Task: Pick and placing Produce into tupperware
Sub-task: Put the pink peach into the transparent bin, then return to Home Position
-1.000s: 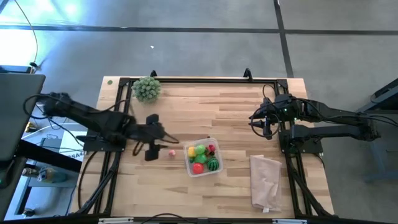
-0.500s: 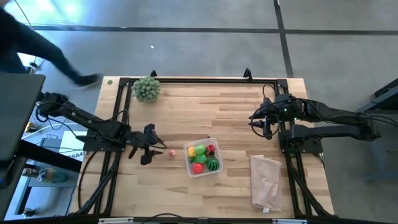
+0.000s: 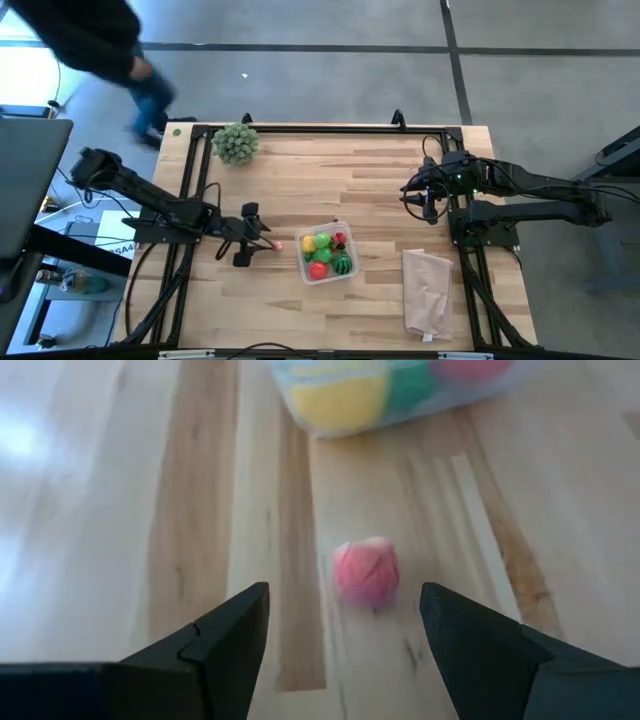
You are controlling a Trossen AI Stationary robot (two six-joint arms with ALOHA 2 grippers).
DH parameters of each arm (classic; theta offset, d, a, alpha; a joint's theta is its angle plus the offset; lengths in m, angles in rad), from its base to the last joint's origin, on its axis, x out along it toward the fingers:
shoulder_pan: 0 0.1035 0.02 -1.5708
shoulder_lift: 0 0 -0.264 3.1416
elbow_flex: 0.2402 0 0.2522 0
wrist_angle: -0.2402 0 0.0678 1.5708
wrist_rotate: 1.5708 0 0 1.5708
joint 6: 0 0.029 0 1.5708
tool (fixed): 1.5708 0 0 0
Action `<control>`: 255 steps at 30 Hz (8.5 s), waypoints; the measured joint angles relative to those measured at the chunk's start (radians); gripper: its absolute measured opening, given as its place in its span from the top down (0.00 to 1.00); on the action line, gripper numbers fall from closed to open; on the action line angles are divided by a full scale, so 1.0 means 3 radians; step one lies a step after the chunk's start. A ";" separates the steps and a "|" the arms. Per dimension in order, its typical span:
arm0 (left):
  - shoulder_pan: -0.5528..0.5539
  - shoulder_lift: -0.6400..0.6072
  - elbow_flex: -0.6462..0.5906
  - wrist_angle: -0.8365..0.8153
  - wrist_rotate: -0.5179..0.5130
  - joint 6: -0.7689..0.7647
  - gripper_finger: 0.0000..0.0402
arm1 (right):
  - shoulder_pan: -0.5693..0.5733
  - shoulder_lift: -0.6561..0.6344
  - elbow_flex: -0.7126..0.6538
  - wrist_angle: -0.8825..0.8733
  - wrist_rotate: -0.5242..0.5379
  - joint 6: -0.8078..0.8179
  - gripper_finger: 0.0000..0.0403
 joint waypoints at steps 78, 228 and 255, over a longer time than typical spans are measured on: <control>0.0000 0.1084 0.0006 0.1150 0.0089 -0.0034 0.71 | 0.0001 0.0001 0.0000 0.0000 0.0000 0.0000 0.68; 0.1439 -0.3031 0.0591 -0.0981 0.0939 0.0446 0.99 | 0.0000 0.0001 0.0000 0.0000 -0.0001 0.0000 0.68; 0.1439 -0.3426 0.0319 -0.0659 0.0752 0.0401 1.00 | 0.0000 0.0000 0.0000 0.0000 -0.0001 0.0000 0.68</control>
